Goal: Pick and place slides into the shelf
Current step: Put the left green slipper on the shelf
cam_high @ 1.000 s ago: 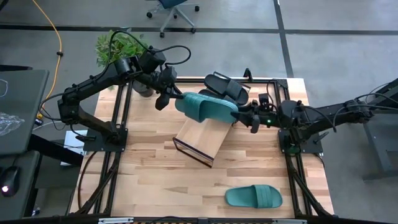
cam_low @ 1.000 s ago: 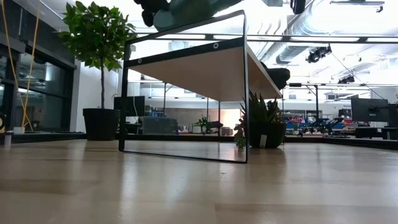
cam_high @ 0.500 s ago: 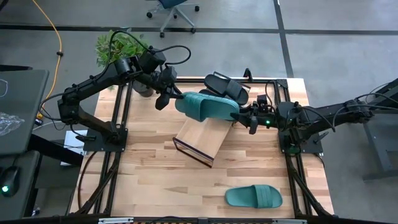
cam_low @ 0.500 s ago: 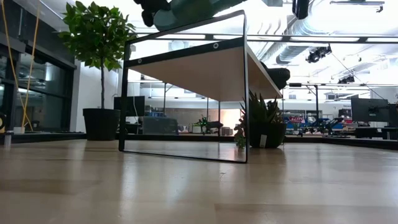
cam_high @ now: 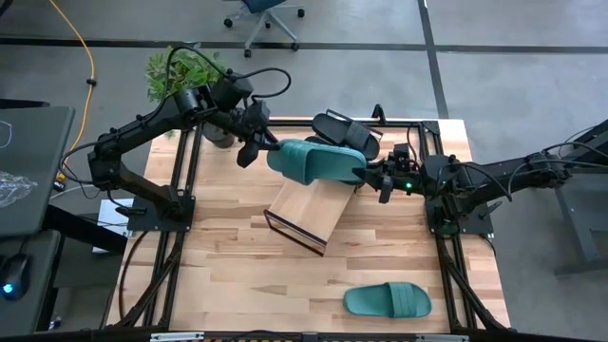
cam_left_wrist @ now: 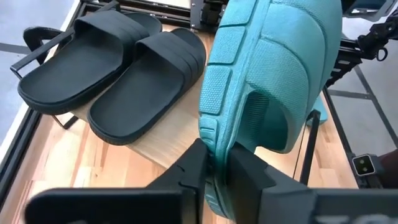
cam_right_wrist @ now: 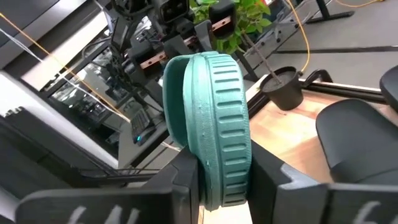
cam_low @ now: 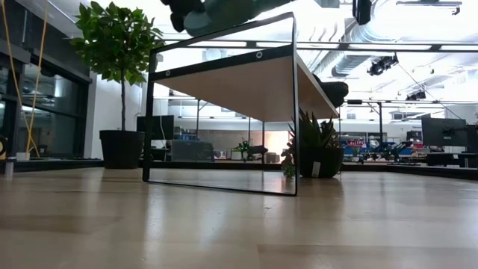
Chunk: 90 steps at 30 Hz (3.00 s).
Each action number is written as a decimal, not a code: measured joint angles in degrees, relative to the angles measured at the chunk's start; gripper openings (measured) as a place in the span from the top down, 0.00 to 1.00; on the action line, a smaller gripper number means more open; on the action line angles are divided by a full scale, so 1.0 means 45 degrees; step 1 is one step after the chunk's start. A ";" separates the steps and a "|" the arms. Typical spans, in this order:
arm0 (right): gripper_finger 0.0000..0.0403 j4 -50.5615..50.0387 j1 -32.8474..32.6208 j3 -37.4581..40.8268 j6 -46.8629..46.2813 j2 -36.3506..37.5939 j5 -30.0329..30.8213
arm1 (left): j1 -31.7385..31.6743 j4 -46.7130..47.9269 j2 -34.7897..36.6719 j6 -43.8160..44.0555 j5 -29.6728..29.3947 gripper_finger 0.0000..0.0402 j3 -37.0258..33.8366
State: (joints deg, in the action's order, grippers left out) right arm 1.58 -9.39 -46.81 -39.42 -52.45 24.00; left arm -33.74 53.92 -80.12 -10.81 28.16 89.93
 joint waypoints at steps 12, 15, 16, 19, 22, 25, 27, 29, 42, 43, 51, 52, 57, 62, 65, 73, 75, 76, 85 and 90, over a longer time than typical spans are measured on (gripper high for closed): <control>0.84 -0.1399 -0.0442 0.0010 -0.0585 0.0613 0.0797 | -0.0010 -0.0215 0.0000 -0.0369 -0.0748 0.61 0.0000; 0.84 -0.2163 -0.0910 0.0010 -0.0801 0.1222 0.1653 | -0.0010 -0.0277 0.0000 -0.0634 -0.1238 0.58 0.0000; 0.84 -0.2531 -0.1085 0.0010 -0.0965 0.1462 0.2001 | -0.0010 -0.0312 0.0000 -0.0657 -0.1423 0.58 0.0000; 0.84 -0.3540 -0.1697 0.0010 -0.1628 0.2030 0.3264 | -0.0010 -0.0453 0.0000 -0.0796 -0.1676 0.57 0.0000; 0.84 -0.3691 -0.2232 0.0010 -0.2379 0.2298 0.4530 | -0.0010 -0.0753 0.0012 -0.0874 -0.1786 0.57 0.0000; 0.84 -0.3768 -0.2655 0.0010 -0.3442 0.2277 0.5198 | -0.0002 -0.1080 0.0117 -0.0874 -0.1767 0.57 0.0005; 0.84 -0.4120 -0.2894 0.0010 -0.4503 0.2204 0.5375 | 0.0000 -0.1151 0.0212 -0.0874 -0.1763 0.57 0.0005; 0.84 -0.4528 -0.3168 0.0010 -0.5805 0.2121 0.5687 | 0.0000 -0.1388 0.0279 -0.0874 -0.1745 0.57 0.0005; 0.85 -0.5142 -0.6264 0.0010 -1.0426 0.1025 1.0766 | 0.0000 -0.1682 0.1028 -0.0874 -0.1724 0.57 0.0010; 0.85 -0.5142 -0.6492 0.0010 -1.0845 0.0843 1.1172 | 0.0000 -0.1691 0.1074 -0.0874 -0.1724 0.57 0.0010; 0.86 -0.5045 -0.7423 0.0010 -1.4820 -0.1462 1.3230 | 0.0000 -0.1656 0.1214 -0.0874 -0.1695 0.57 0.0009; 0.86 -0.4917 -0.7433 0.0010 -1.5222 -0.1794 1.3290 | 0.0000 -0.1648 0.1214 -0.0874 -0.1690 0.57 0.0010; 0.86 -0.3332 -0.7431 0.0010 -1.6164 -0.3460 1.3596 | 0.0000 -0.1653 0.1214 -0.0874 -0.1685 0.57 0.0009; 0.86 -0.1601 -0.7422 0.0005 -1.6264 -0.4741 1.3808 | 0.0000 -0.1648 0.1209 -0.0870 -0.1685 0.57 0.0010; 0.86 -0.0763 -0.7417 0.0005 -1.6408 -0.5338 1.3917 | 0.0000 -0.1645 0.1209 -0.0870 -0.1688 0.57 0.0010; 0.86 -0.0570 -0.7181 -0.0005 -1.8705 -0.6641 1.3869 | 0.0000 -0.1643 0.1209 -0.0870 -0.1690 0.57 0.0010; 0.86 -0.0572 -0.7072 -0.0005 -1.9255 -0.6908 1.3683 | 0.0000 -0.1638 0.1205 -0.0870 -0.1690 0.57 0.0010; 0.86 -0.0572 -0.7020 -0.0005 -1.9474 -0.7025 1.3600 | 0.0000 -0.1638 0.1205 -0.0870 -0.1690 0.57 0.0010; 0.86 -0.0902 -0.6693 -0.0005 -2.0142 -0.7368 1.2903 | 0.0000 -0.1590 0.1205 -0.0860 -0.1535 0.57 0.0010; 0.86 -0.1263 -0.6517 -0.0005 -2.0153 -0.7368 1.2509 | 0.0003 -0.1570 0.1195 -0.0863 -0.1533 0.57 0.0010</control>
State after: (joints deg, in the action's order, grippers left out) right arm -4.10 -38.71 -46.83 -130.11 -85.60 80.29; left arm -33.72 46.85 -74.74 -14.69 21.26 89.97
